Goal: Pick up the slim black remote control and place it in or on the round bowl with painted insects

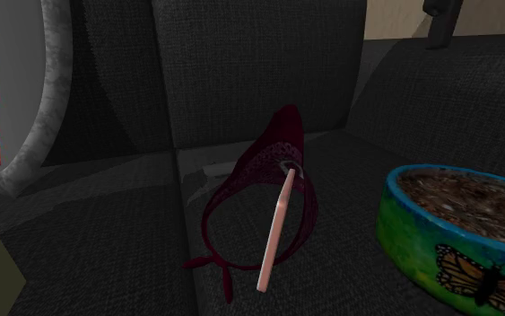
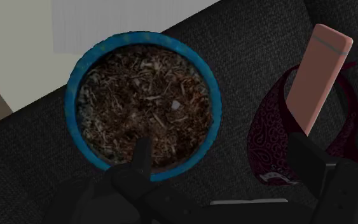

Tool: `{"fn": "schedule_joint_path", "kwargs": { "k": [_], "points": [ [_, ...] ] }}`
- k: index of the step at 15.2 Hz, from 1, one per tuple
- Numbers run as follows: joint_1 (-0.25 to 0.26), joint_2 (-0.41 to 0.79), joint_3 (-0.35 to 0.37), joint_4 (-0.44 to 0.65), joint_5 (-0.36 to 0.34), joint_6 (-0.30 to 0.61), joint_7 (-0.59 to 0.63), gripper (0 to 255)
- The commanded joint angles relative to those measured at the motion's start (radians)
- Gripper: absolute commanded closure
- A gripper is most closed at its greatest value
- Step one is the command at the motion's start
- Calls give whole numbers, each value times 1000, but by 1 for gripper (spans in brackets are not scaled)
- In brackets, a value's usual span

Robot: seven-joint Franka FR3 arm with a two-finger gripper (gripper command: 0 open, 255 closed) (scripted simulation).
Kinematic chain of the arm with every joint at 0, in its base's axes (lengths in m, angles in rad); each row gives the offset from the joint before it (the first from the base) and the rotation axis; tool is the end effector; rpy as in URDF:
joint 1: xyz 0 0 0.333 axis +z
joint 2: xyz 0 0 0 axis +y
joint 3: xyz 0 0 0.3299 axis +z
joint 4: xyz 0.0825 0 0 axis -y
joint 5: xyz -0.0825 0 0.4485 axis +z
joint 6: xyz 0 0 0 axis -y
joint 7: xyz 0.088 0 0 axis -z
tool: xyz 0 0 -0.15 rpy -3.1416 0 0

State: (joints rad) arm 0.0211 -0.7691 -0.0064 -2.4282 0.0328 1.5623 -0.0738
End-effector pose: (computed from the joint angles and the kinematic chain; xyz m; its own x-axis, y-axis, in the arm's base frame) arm 0.3568 0.0100 0.5123 0.9915 0.0908 -0.0937 0.0869 -0.9952 -0.0441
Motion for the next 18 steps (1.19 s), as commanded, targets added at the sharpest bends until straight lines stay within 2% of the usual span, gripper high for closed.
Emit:
{"fn": "schedule_joint_path", "kwargs": {
  "k": [1,7,14,16,18],
  "points": [
    [0,0,0,0,0,0,0,0],
    [-5,86,143,-31,127,108,288,0],
    [-21,273,297,8,235,265,609,0],
    [-41,339,347,34,256,310,695,0],
    [-84,407,415,66,276,353,776,0]
  ]
}}
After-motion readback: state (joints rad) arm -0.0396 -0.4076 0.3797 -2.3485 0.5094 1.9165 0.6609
